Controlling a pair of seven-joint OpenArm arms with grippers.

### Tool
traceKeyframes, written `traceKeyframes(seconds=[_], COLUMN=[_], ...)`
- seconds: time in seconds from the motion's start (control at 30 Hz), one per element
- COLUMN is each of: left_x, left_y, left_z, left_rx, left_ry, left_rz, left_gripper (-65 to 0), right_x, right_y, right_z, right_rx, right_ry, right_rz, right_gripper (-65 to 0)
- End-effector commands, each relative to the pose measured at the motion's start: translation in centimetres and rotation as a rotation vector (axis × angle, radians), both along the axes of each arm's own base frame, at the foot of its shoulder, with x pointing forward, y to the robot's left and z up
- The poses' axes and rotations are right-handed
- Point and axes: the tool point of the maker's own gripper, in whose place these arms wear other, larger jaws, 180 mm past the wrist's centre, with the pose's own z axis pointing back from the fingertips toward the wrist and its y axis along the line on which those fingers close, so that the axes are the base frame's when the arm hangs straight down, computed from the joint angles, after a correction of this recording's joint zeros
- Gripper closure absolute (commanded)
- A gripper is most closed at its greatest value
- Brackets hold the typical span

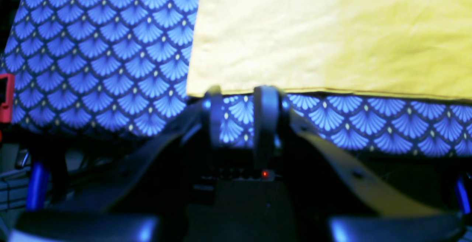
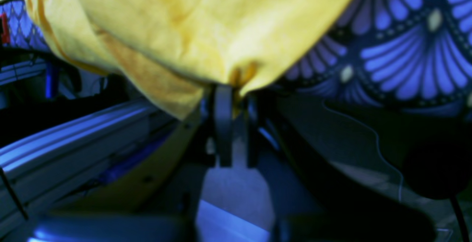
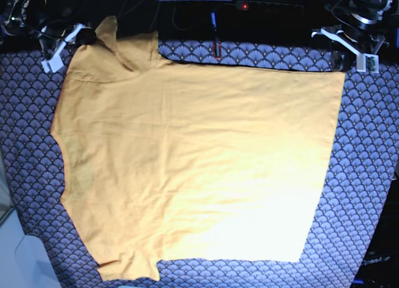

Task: Fold the T-shirt properly
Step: 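Lower both open grippers onto the shirt edge, then close right gripper on the shoulder and left gripper on the edge corner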

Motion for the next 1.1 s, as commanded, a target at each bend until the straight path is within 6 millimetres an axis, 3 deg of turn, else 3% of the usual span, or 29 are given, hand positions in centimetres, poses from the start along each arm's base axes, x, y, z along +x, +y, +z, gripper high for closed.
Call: traceKeyframes(seconds=[0.0,0.4,0.53,0.63,0.77,1.07], left_x=[0.5,0.5,0.4,0.5,0.0,-0.1], left_y=[0.1,0.1,1.8,3.7,4.8,5.7], left_z=[0.9,1.0,1.7,2.5,2.1,2.1], left_rx=[0.006,0.008,0.033,0.067,0.081,0.094], left_ry=[-0.037,-0.038,-0.058,-0.079,-0.024,-0.003], left_rz=[-0.006,-0.005,0.045,0.096,0.124,0.150], left_gripper=[-15.2,-15.2,-15.2,-15.2,-15.2,-17.7], right_x=[2.7,2.4,2.6,4.0,4.6,4.4], right_y=[-0.3,-0.2,-0.3,-0.1,0.3,0.3], right_z=[1.9,1.8,2.2,4.3,6.0,6.0], right_rx=[0.014,0.018,0.009,-0.037,-0.076,-0.078], right_ry=[-0.126,-0.119,-0.132,-0.202,-0.246,-0.243], right_rz=[-0.027,-0.025,-0.019,0.023,0.065,0.066], right_gripper=[0.0,0.0,0.0,0.0,0.0,0.0])
